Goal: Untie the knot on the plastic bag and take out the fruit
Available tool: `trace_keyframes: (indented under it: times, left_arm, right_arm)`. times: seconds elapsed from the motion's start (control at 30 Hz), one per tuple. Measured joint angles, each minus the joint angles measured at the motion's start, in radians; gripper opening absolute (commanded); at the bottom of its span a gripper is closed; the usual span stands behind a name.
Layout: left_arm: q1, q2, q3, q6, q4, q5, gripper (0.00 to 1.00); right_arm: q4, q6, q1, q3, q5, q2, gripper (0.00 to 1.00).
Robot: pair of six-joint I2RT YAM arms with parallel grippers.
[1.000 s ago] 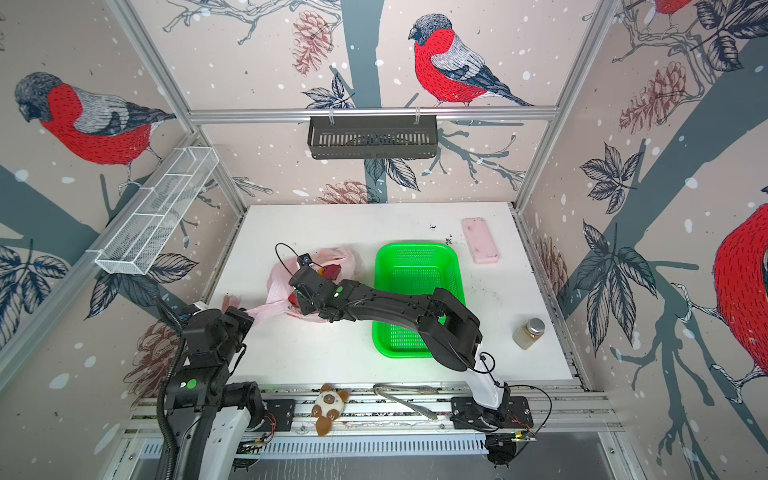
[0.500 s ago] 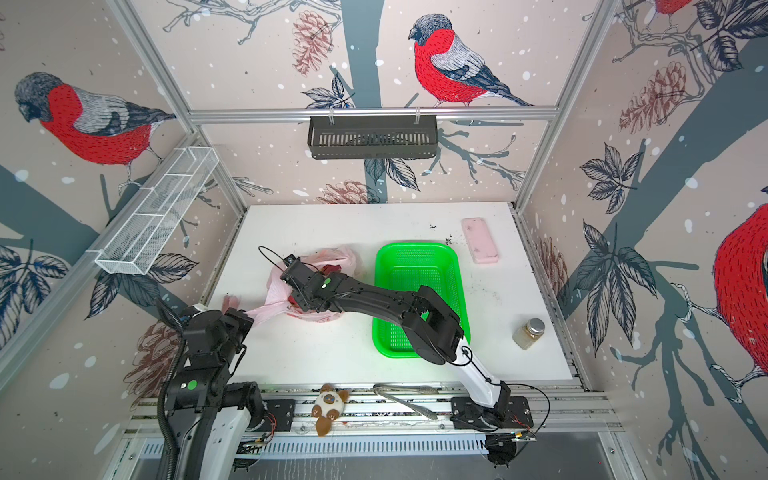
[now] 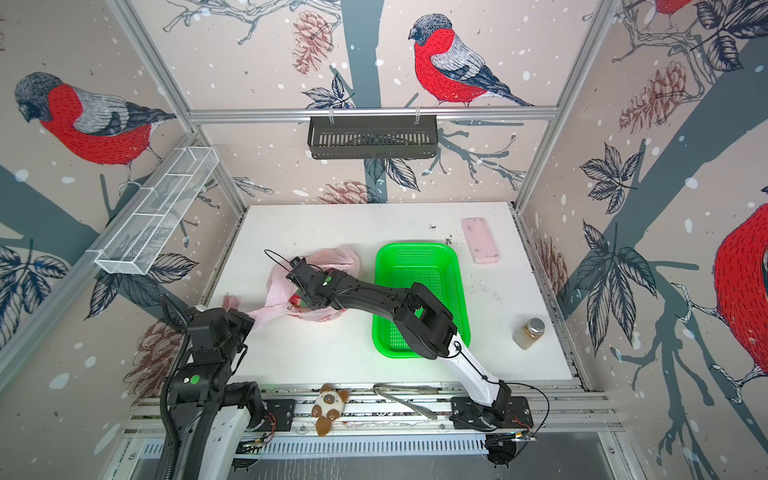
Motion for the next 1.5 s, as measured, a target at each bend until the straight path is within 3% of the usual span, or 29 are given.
trace_keyframes:
  times: [0.17, 0.4, 0.6, 1.27, 1.5]
  left_arm:
    - [0.000, 0.015, -0.005, 0.002, 0.006, 0.000, 0.00]
    - [0.000, 0.022, -0.031, 0.003, 0.023, -0.008, 0.00]
    - [0.000, 0.023, -0.042, 0.003, 0.031, -0.035, 0.00]
    - [0.000, 0.100, -0.033, 0.035, 0.160, -0.087, 0.00]
    - [0.000, 0.103, -0.025, 0.053, 0.183, -0.096, 0.00]
  right_arm:
    - [0.005, -0.021, -0.005, 0.043, -0.006, 0.041, 0.35]
    - [0.005, -0.025, -0.007, 0.065, -0.014, 0.060, 0.14]
    - [0.007, -0.024, -0.007, 0.025, -0.018, 0.031, 0.06]
    - [-0.002, 0.130, 0.027, -0.229, -0.006, -0.147, 0.05]
    - [0.006, 0.175, 0.046, -0.274, -0.003, -0.174, 0.20]
